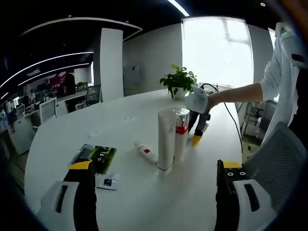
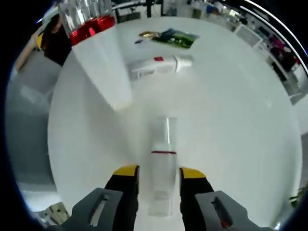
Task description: Arrange the skincare products in the storage area until every visible bottle or jar stands upright without overlapping.
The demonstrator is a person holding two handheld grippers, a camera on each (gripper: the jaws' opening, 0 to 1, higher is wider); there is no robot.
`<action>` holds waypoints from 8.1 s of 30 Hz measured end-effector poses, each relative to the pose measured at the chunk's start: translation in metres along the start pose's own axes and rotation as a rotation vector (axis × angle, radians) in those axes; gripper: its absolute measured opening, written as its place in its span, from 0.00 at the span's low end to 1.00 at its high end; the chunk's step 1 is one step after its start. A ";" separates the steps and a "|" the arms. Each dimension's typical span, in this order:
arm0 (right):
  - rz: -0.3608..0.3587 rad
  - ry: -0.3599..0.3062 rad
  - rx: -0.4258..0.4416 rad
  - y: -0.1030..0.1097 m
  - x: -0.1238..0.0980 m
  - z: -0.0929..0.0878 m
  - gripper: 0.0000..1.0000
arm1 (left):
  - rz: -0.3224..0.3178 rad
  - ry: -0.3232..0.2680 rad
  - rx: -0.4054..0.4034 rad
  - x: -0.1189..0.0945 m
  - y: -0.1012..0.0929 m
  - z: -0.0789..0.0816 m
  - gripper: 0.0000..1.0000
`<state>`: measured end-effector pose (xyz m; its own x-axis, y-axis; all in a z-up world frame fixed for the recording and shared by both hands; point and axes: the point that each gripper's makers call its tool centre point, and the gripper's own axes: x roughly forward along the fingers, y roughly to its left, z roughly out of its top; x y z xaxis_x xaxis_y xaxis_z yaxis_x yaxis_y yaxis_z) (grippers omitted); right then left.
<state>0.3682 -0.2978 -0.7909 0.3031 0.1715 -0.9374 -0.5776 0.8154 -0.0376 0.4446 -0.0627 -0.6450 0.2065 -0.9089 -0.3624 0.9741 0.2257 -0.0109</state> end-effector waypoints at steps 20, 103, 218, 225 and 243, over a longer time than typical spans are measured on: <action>0.023 -0.076 0.102 0.006 0.001 0.000 0.13 | -0.019 0.000 -0.002 -0.001 -0.008 0.000 0.98; -0.104 -0.792 0.092 0.155 -0.115 0.121 0.14 | -0.184 -0.110 -0.573 0.034 -0.105 0.042 0.13; -0.264 -0.613 0.165 0.125 -0.080 0.101 0.15 | -0.093 -0.093 -0.300 0.054 -0.109 0.048 0.17; -0.424 -0.553 0.113 0.114 -0.083 0.102 0.15 | -0.002 -0.143 -0.310 0.056 -0.101 0.050 0.16; -0.247 -0.663 -0.043 0.143 -0.089 0.112 0.15 | -0.254 -0.109 -0.060 0.037 -0.115 0.057 0.14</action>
<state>0.3435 -0.1348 -0.6737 0.8187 0.2958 -0.4922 -0.4576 0.8539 -0.2480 0.3457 -0.1420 -0.6040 -0.0320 -0.9707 -0.2382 0.9894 0.0030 -0.1450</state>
